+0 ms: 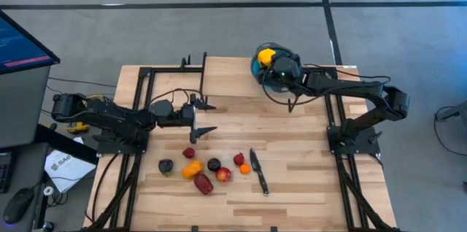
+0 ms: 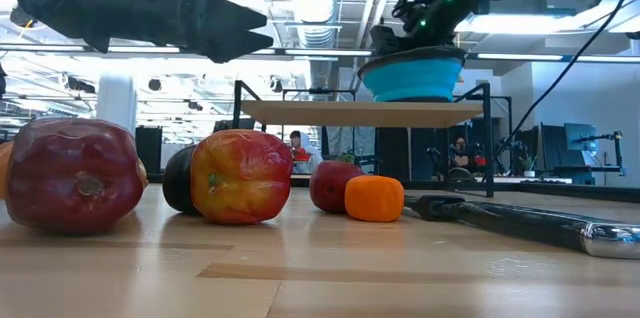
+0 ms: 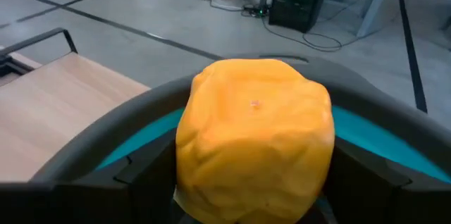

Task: Pick & Place Fruit
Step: Put the yellow bell pepper into the blue strainer bowl on the shelf, then put the right red pomegranate into the blue strainer bowl on the shelf

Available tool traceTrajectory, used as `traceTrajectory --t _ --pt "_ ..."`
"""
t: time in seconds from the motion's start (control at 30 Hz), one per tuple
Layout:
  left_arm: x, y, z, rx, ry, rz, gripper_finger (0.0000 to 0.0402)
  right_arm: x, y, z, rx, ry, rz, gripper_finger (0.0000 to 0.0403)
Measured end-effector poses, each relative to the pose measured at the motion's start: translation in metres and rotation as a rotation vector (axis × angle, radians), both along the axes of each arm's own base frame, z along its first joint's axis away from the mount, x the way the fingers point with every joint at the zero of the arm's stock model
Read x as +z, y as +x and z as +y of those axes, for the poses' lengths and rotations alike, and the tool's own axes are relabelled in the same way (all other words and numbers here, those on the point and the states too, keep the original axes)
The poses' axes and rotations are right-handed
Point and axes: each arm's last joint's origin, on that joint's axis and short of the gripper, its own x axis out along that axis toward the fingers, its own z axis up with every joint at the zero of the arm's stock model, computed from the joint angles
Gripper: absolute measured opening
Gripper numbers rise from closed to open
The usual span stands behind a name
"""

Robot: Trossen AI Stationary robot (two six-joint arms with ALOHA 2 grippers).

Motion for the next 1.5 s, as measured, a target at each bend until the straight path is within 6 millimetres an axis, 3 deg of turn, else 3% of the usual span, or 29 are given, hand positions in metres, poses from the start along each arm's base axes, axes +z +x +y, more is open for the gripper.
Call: traceTrajectory --t 0.3,0.67,0.8,0.93,1.07,1.27,1.37,1.5 --pt "0.0 0.0 0.0 0.0 -0.001 0.0 0.0356 0.001 0.001 0.001 0.052 -0.017 0.033 0.0392" --pt "0.0 0.0 0.0 -0.001 -0.025 -0.002 0.0354 0.042 -0.016 0.009 0.083 -0.147 0.033 0.0376" --pt "-0.001 0.0 0.0 -0.001 -0.048 0.006 0.0353 0.058 -0.019 0.034 0.198 -0.192 0.01 0.0375" --pt "-0.009 0.0 0.0 0.0 -0.099 0.085 0.0353 0.06 -0.009 0.079 0.464 -0.212 0.05 0.0375" --pt "-0.02 -0.002 -0.005 -0.018 -0.122 0.201 0.0351 0.042 0.003 0.13 0.739 -0.146 0.132 0.0375" --pt "-0.023 -0.002 -0.014 -0.005 -0.127 0.229 0.0342 -0.008 0.028 0.195 1.029 0.123 0.185 0.0375" --pt "-0.023 -0.002 -0.017 0.006 -0.162 0.225 0.0337 -0.041 0.042 0.217 1.057 0.266 0.228 0.0373" --pt "-0.026 -0.001 -0.023 -0.013 -0.207 0.238 0.0331 -0.083 0.058 0.229 0.928 0.458 0.213 0.0353"
